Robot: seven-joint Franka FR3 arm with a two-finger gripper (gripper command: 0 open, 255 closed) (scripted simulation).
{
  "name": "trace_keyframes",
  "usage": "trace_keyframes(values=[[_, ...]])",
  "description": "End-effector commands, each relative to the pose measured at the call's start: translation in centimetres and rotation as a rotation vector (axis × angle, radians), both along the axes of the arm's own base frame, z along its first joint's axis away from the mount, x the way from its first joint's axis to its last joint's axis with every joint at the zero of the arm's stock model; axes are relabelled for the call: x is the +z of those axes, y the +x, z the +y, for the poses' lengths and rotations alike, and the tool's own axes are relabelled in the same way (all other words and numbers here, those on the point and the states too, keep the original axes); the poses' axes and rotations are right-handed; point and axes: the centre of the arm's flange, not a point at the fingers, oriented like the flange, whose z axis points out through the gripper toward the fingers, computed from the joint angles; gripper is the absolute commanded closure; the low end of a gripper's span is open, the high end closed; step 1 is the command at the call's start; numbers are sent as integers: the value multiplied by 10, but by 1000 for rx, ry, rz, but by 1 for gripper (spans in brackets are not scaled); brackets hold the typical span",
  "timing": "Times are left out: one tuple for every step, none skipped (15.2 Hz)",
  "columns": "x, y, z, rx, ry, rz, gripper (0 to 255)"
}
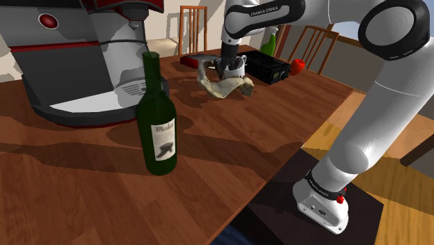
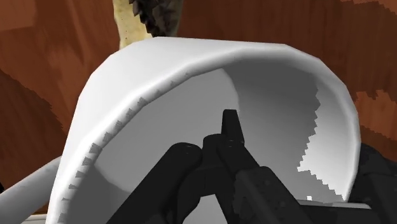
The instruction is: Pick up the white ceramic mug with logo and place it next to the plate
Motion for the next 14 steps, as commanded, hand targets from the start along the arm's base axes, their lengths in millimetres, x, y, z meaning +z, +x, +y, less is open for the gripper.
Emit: trace_keyframes(values=[[-22,1,-2,-5,3,41,255],[-22,1,-2,-5,3,41,255],[-24,3,-1,-5,3,41,0],[-22,3,-4,-5,3,42,0],[-21,3,-6,-5,4,42,0],[-21,0,-6,-5,4,41,0],[-20,-1,-7,-5,4,42,0],[-22,1,-2,-5,3,41,0],[-9,1,-1,-5,3,41,0],[5,1,-1,-5,3,41,0],[18,2,0,-5,3,41,0],[28,2,0,-5,3,41,0],[28,2,0,-5,3,41,0],[28,2,0,-5,3,41,0]])
